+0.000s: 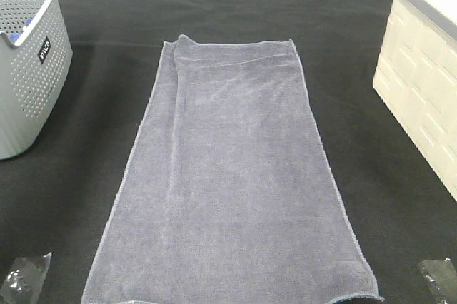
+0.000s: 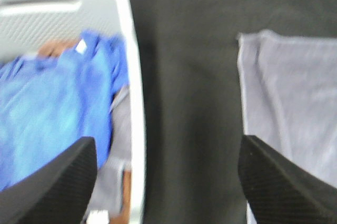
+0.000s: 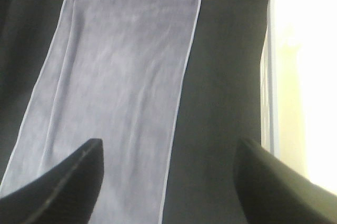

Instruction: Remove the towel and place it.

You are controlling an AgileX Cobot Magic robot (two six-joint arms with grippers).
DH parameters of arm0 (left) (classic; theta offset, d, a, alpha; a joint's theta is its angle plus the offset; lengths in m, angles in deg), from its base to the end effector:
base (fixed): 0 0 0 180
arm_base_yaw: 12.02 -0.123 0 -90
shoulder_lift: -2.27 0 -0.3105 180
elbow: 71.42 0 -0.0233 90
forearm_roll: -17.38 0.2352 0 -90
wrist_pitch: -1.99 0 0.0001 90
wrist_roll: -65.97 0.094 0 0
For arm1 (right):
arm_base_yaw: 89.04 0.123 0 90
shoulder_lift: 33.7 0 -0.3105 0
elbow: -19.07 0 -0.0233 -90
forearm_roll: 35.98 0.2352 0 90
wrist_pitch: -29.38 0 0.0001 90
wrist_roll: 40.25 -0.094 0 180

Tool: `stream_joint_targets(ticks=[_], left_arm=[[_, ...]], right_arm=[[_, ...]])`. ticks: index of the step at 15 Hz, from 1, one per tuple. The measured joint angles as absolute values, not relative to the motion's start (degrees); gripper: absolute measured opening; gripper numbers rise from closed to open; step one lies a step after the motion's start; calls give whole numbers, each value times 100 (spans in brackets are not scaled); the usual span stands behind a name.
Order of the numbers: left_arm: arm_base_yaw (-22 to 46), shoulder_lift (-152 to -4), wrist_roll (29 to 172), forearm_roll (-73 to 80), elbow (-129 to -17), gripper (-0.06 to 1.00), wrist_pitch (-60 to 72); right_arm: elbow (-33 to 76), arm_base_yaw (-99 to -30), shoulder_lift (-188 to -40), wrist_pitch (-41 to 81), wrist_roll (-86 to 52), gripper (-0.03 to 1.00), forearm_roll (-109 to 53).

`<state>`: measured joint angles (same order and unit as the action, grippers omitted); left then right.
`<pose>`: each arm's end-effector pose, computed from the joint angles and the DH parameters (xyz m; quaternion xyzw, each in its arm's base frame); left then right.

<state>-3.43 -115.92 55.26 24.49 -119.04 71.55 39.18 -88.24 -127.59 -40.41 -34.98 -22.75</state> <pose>0.4176 -0.0521 0.4253 -0.0168 0.9381 0.0041 0.3459 0.2952 0.0243 0.4474 -0.0460 0.9425 0.1029 0.3148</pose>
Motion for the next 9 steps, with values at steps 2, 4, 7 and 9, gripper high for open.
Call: stream_joint_targets(ticks=[2, 4, 7, 9], left_arm=[[-343, -10721, 5515, 2472, -10804, 71, 6949], [-343, -9626, 5509, 2483, -9629, 71, 6508], [-343, -8091, 5469, 2512, -7956, 71, 6084], [-343, -6882, 5360, 2575, -6805, 71, 5952]], right_arm=[[3019, -8824, -11922, -4047, -3503, 69, -2252], [2291, -8824, -11183, -4052, -3503, 69, -2252], [1558, -8824, -10232, -4052, -3509, 69, -2252], [1111, -8824, -9453, -4052, -3538, 69, -2252]])
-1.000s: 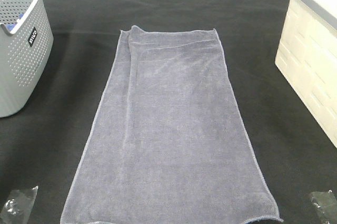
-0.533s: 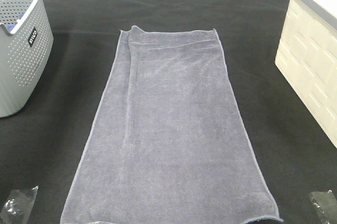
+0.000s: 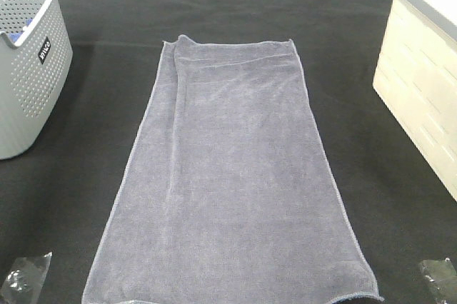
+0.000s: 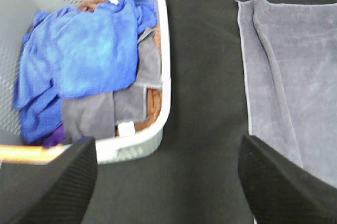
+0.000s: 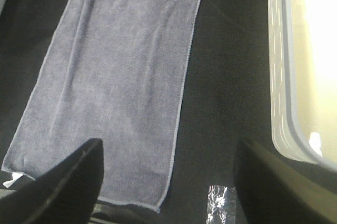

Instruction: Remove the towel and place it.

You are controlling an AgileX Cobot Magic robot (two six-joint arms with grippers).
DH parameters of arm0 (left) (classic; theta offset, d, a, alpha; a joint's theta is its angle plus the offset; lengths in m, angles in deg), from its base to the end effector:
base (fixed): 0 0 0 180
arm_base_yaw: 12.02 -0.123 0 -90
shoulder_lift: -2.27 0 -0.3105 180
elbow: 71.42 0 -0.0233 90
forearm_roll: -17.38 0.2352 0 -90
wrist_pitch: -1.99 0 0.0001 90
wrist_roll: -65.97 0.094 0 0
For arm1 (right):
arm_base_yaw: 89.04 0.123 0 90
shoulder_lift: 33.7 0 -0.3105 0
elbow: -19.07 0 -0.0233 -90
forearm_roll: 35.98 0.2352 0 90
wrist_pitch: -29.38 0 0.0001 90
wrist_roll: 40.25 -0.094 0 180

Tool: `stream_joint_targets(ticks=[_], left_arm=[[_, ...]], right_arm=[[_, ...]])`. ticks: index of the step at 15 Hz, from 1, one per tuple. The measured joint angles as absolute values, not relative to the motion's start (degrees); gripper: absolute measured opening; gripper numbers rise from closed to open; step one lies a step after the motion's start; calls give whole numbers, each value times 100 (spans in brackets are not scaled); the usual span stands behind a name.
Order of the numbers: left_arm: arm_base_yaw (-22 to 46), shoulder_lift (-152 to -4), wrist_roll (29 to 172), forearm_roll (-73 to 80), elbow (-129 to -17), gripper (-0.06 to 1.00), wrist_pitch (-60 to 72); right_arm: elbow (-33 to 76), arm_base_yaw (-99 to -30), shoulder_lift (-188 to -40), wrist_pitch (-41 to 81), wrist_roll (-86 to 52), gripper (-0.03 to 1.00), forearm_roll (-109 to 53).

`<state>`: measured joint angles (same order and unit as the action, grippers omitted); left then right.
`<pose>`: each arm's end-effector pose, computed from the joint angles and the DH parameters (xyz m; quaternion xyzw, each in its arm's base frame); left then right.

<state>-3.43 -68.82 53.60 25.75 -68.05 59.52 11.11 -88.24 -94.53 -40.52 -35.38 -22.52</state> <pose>0.1889 -0.0169 0.4401 -0.0193 0.9109 -0.0028 0.4121 0.1203 0.0222 0.4325 -0.0471 0.9281 0.1047 0.3542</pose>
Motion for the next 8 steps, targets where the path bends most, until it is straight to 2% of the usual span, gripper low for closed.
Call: stream_joint_targets(ticks=[8], left_arm=[[-343, -3502, 5337, 3033, -4553, 71, 5998]], right_arm=[[-934, -8824, -6674, -4058, -3538, 69, -2281]])
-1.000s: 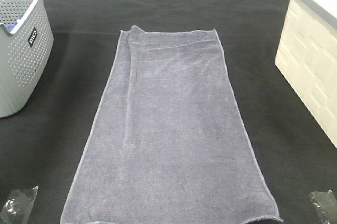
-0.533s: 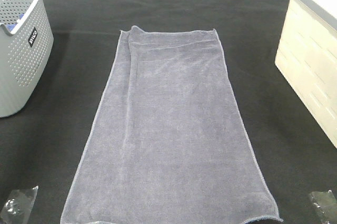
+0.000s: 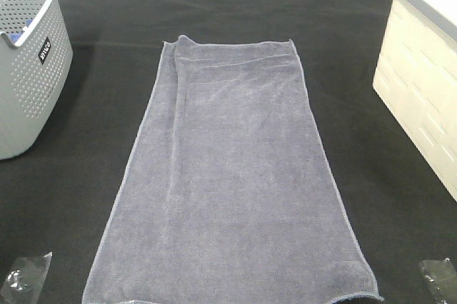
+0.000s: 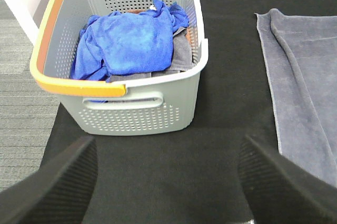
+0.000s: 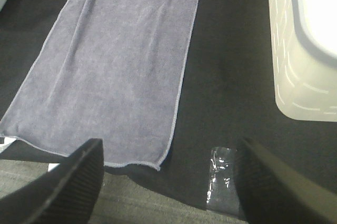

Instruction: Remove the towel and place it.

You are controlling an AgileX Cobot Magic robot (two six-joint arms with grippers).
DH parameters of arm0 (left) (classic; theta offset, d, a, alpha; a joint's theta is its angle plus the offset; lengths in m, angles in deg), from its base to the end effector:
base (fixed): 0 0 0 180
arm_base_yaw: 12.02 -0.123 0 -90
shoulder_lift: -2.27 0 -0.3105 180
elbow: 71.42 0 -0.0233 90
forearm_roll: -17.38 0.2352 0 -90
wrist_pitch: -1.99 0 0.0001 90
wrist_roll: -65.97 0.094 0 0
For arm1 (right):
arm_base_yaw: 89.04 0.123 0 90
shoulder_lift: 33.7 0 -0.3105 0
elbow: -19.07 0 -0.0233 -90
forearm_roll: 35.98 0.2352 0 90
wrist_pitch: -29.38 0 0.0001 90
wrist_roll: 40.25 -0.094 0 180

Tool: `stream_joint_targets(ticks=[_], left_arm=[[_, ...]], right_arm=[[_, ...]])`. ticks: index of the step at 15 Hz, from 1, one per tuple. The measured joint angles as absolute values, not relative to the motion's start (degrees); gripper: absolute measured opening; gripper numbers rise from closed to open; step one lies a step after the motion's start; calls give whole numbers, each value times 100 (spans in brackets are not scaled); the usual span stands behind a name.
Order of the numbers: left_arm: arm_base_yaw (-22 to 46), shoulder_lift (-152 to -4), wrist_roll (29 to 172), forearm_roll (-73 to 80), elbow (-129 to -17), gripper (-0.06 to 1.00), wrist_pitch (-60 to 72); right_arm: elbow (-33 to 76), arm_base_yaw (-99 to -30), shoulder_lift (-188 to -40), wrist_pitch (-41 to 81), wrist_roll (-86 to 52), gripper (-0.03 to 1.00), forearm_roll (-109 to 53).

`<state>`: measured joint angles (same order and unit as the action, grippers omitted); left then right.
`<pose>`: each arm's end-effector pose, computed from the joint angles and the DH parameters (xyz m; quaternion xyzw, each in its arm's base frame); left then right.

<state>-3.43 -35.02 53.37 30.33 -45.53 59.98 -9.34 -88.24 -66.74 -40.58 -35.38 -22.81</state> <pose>0.0341 0.0129 0.3911 -0.0252 0.8652 0.0210 0.5004 0.0042 0.0202 0.3650 -0.0533 0.9039 0.0998 0.4125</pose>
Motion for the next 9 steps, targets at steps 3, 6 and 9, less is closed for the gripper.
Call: stream_joint_targets(ticks=[3, 6, 9], left_arm=[[-343, -2717, 5354, 3022, -4095, 71, 6456], [-343, -1892, 5406, 3016, -3625, 71, 6668], [-343, -1181, 5538, 2999, -3350, 71, 6989]], right_arm=[[-1439, -8824, -5660, -4058, -3377, 69, -2286], [-1863, -8824, -4904, -4058, -3337, 69, -2286], [-2252, -8824, -4485, -4058, -3331, 69, -2286]])
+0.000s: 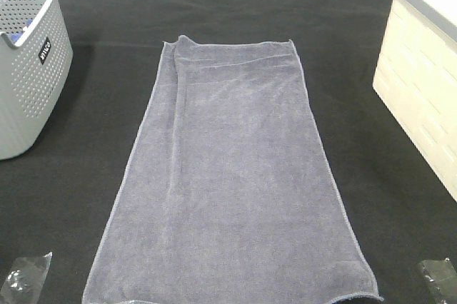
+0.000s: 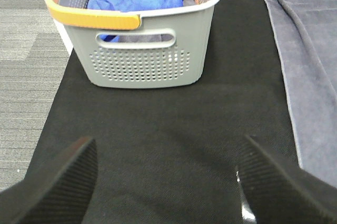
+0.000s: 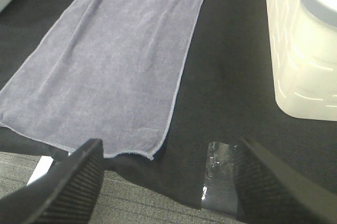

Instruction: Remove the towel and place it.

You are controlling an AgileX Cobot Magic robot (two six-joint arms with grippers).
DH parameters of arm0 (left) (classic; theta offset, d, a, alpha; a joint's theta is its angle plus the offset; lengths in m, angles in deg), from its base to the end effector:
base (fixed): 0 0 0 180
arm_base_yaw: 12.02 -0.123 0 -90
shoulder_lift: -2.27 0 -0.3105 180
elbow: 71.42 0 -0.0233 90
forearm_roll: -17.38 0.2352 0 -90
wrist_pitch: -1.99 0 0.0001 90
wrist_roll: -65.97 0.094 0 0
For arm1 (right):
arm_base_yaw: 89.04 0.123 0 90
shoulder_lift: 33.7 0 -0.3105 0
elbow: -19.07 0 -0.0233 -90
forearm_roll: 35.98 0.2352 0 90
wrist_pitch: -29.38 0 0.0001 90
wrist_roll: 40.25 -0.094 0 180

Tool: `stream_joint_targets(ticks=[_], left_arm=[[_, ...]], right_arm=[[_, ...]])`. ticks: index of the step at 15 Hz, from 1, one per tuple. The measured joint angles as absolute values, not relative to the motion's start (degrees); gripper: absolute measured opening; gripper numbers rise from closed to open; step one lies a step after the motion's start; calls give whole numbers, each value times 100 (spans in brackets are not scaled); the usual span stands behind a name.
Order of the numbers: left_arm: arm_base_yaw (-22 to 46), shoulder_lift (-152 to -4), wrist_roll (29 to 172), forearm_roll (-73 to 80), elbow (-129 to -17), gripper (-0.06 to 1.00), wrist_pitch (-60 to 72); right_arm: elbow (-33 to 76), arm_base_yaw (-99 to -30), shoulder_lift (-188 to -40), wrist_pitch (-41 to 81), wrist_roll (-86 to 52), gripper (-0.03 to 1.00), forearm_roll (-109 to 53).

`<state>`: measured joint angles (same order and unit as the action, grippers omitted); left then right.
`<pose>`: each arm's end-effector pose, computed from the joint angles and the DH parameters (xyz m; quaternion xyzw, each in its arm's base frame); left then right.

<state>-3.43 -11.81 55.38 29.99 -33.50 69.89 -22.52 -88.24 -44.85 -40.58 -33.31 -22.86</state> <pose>-0.0466 0.0263 0.3164 -0.0302 0.8600 0.0243 0.5089 -0.0542 0.0193 0.2950 -0.0759 0.8687 0.0873 0.4817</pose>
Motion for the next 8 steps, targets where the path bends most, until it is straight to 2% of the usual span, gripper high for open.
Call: stream_joint_targets(ticks=[6, 8], left_arm=[[-343, -453, 5583, 2815, -2788, 71, 7201], [-343, -453, 5738, 2403, -2571, 71, 7063]], right_arm=[[-3003, -8824, -4062, -4052, -3211, 69, -2332], [-3169, -8824, -4062, -3605, -3045, 69, -2332]])
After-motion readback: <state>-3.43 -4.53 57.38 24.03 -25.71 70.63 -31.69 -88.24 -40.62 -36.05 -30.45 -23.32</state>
